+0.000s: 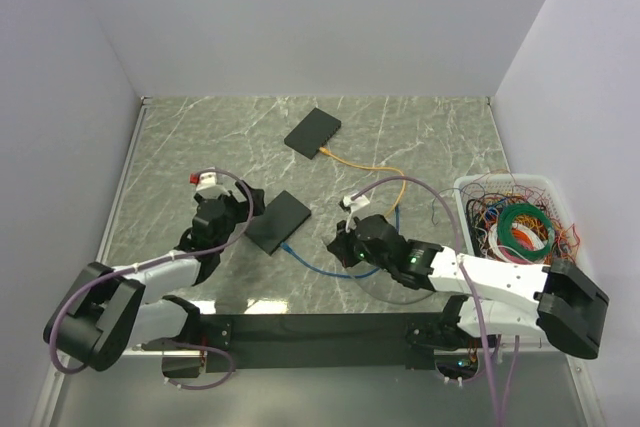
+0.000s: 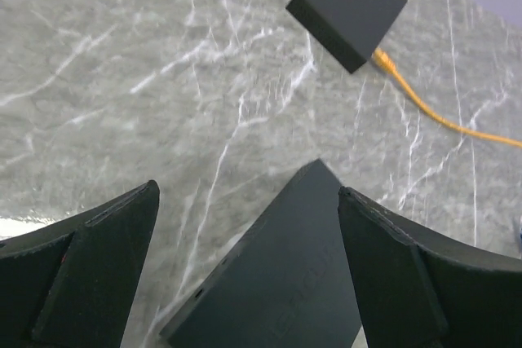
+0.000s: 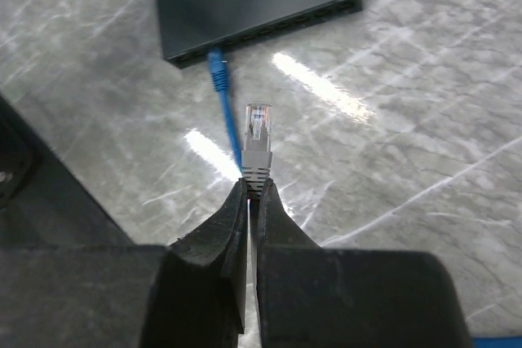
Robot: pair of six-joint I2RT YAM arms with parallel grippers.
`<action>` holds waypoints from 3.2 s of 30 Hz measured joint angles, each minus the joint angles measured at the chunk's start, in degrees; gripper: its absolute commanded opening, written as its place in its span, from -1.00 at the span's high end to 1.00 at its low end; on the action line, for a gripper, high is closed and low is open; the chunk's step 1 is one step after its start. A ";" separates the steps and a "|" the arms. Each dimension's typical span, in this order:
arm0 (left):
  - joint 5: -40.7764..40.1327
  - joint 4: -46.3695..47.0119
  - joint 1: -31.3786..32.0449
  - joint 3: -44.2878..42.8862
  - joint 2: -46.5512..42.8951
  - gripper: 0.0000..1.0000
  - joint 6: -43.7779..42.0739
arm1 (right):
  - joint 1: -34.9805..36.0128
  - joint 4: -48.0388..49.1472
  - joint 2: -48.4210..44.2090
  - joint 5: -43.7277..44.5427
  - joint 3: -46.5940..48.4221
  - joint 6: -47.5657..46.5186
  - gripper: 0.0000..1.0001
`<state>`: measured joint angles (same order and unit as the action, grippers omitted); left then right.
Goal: Insert the plug into the switch port
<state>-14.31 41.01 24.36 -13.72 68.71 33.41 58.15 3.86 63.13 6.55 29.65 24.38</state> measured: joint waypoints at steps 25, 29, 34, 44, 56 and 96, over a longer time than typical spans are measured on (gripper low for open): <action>22.51 8.00 0.04 -8.61 15.63 -0.90 -2.43 | 0.00 -1.97 26.77 2.45 15.08 -2.80 1.00; 26.49 12.70 -0.04 -7.50 16.76 -0.88 -2.47 | 0.00 -2.27 29.49 2.08 16.61 -3.26 1.00; 26.82 15.10 -0.42 -6.80 18.32 -0.81 -2.29 | 0.00 -2.62 31.45 1.81 18.23 -3.61 1.00; 26.82 21.68 -4.33 -4.59 26.25 -0.64 0.79 | 0.00 -3.67 34.47 2.01 20.76 -4.55 1.00; 31.63 28.65 -5.95 -3.89 31.34 -0.39 2.40 | 0.00 -4.70 35.10 3.41 23.78 -5.57 1.00; 36.50 31.12 -6.45 -5.92 36.13 -0.08 2.05 | 0.00 -9.51 36.30 5.44 25.66 -6.47 1.00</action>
<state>22.20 72.14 17.91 -19.64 104.84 35.46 58.15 -5.65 99.44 11.99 55.31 17.91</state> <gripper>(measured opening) 0.546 0.039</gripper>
